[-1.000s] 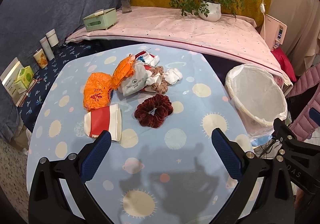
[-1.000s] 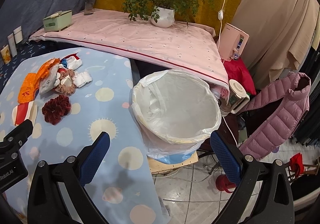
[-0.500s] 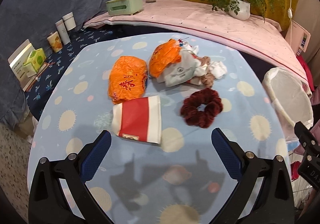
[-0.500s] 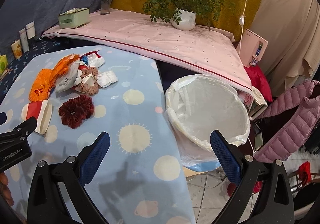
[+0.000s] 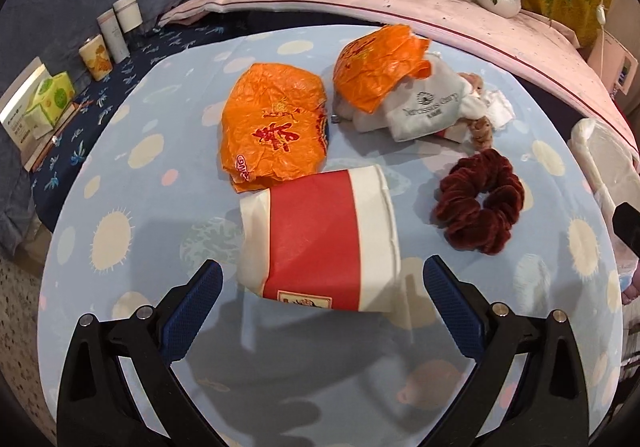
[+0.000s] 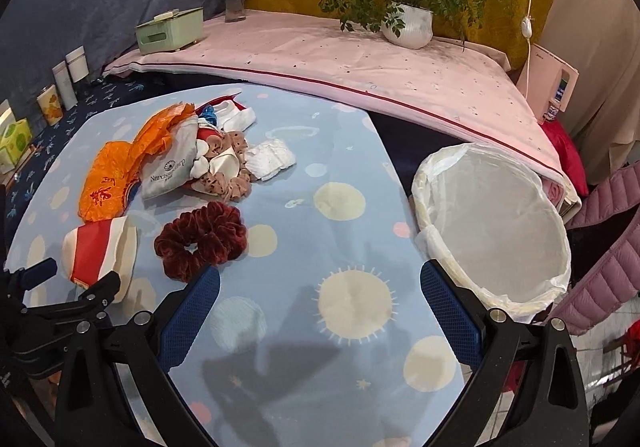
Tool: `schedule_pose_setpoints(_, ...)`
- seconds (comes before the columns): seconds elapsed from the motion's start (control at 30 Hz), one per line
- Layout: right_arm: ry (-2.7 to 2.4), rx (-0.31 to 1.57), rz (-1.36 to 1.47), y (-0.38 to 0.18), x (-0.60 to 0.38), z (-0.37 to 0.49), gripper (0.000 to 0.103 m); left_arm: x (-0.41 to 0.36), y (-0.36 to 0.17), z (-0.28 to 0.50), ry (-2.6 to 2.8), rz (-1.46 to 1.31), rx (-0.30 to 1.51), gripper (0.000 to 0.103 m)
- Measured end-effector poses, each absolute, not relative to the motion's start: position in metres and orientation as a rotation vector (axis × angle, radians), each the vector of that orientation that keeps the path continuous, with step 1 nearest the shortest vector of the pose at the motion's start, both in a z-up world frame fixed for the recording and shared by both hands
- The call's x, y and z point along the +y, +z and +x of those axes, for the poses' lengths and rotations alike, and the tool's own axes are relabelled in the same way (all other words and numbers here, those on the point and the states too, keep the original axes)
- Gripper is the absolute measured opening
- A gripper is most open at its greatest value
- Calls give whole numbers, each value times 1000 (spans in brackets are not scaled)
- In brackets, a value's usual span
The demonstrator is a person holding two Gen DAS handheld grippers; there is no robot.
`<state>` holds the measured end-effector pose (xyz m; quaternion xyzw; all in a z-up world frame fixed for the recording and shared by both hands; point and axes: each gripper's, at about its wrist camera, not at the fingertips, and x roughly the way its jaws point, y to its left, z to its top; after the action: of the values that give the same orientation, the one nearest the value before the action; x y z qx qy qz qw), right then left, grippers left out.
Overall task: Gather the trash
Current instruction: 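Grasp the red-and-white paper cup with the left gripper while the right gripper grasps the dark red scrunchie, then carry the cup and scrunchie over the white bin and open both grippers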
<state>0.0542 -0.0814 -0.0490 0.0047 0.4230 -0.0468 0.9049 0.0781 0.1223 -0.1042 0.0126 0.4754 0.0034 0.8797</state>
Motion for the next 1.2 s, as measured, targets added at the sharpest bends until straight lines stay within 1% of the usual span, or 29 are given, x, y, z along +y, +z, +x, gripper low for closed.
schedule_pose_setpoints(0.3, -60, 905, 34, -67, -56, 85, 95, 129, -117, 93, 38, -17, 1027, 95)
schedule_pose_setpoints(0.33, -57, 911, 32, -70, -53, 88, 93, 130, -118, 94, 41, -19, 1030, 95)
schedule_pose_setpoints(0.43, -54, 931, 29, -79, -46, 96, 88, 134, -120, 95, 35, -37, 1045, 85)
schedule_pose_setpoints(0.6, -43, 973, 41, -96, -39, 108, 78, 139, -121, 93, 43, -53, 1047, 84)
schedule_pose_setpoints(0.67, -33, 996, 41, -103, -36, 112, 70, 139, -119, 93, 43, -54, 1045, 84)
schedule_pose_setpoints(0.7, -26, 1008, 43, -106, -35, 114, 68, 140, -118, 92, 43, -56, 1045, 84)
schedule_pose_setpoints(0.8, 8, 1035, 63, -116, -31, 116, 54, 140, -115, 90, 44, -60, 1043, 84)
schedule_pose_setpoints(0.87, 37, 1044, 79, -119, -30, 116, 39, 139, -112, 89, 46, -58, 1036, 84)
schedule_pose_setpoints(0.9, 55, 1044, 92, -118, -30, 115, 33, 139, -110, 88, 48, -55, 1032, 84)
schedule_pose_setpoints(0.93, 66, 1046, 100, -116, -30, 114, 23, 138, -108, 88, 46, -54, 1027, 84)
schedule_pose_setpoints(1.03, 72, 1038, 101, -108, -31, 111, 18, 136, -99, 85, 38, -53, 1010, 84)
schedule_pose_setpoints(1.2, 76, 992, 108, -85, -41, 100, 16, 124, -81, 79, 13, -49, 976, 84)
